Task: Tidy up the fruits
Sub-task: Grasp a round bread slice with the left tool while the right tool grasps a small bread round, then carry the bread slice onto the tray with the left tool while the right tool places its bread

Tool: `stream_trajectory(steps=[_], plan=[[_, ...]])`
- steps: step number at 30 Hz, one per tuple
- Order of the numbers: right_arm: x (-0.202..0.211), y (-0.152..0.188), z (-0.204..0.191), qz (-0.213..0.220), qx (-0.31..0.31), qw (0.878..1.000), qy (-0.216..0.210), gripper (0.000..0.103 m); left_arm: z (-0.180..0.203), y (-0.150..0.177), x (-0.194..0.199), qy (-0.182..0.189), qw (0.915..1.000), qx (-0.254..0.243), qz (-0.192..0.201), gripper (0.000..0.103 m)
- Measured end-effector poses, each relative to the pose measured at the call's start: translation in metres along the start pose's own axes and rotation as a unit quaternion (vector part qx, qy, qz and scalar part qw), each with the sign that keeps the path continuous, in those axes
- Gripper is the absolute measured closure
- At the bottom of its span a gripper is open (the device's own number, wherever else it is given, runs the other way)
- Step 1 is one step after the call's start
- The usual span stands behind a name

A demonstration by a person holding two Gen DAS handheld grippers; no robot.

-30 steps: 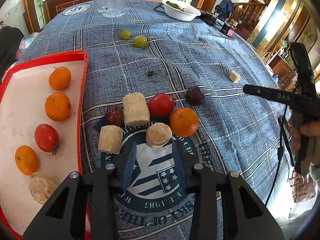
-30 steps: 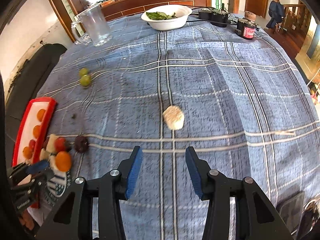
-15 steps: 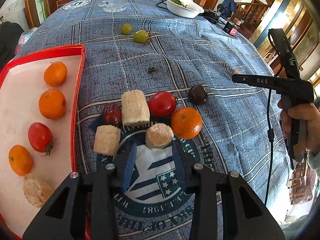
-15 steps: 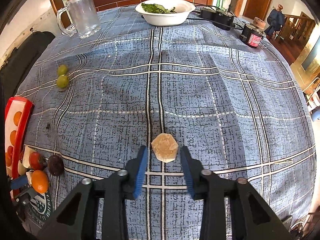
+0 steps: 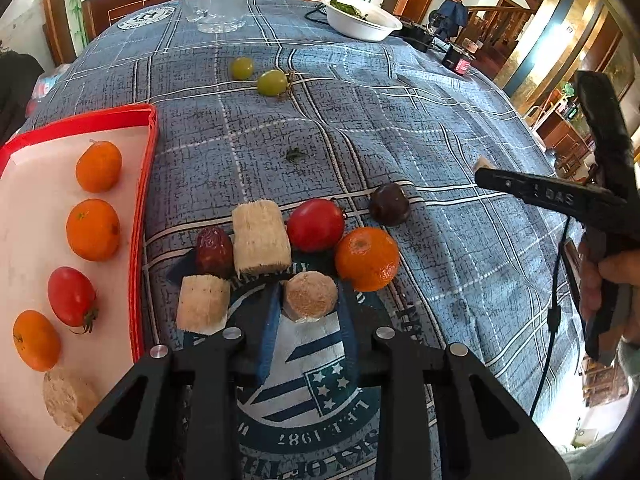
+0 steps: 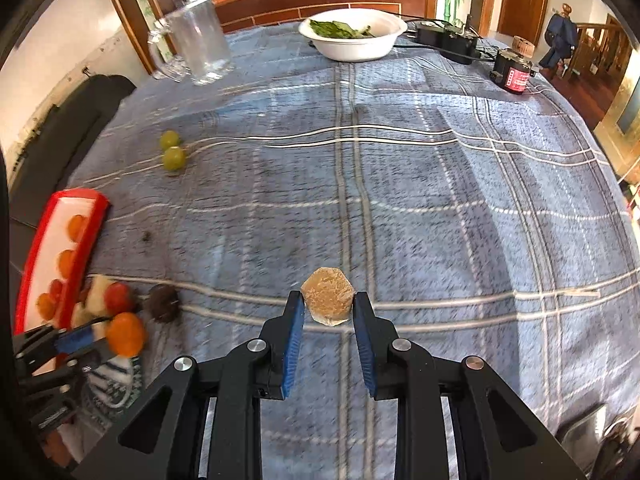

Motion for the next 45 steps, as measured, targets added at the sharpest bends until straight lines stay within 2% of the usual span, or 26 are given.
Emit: stream_trajectory(steps=[10,23,34,45], plan=[[0.027,0.034,-0.041,0.017,0.021,0.997,-0.066,0.077,-0.001,0.018,0.017,0.028,0.9994,0.015,0.01,0.078],[0.032,0.053,-0.072,0.009,0.049,0.995,-0.088,0.077,-0.03,0.04,0.062,0.043,0.9956,0.064,0.053,0.077],[0.029,0.06,-0.111,0.001,0.096,0.991,-0.098,0.077,-0.091,0.067,0.091,0.025,0.9855,0.145,0.085,0.077],[0.029,0.065,-0.164,-0.006,0.156,0.981,-0.115,0.078,-0.129,0.089,0.094,0.003,0.9795,0.182,0.086,0.077]])
Point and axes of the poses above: each gripper's, at about its wrist camera, not at the fingertips, and x roughly against the way its jaws point, z to its right, y to its underside, the point moved 9 cm from there along -x, roughly the way its jaws point, and after that the axes turned 15 degrees about -z, right-handed, at the moved point
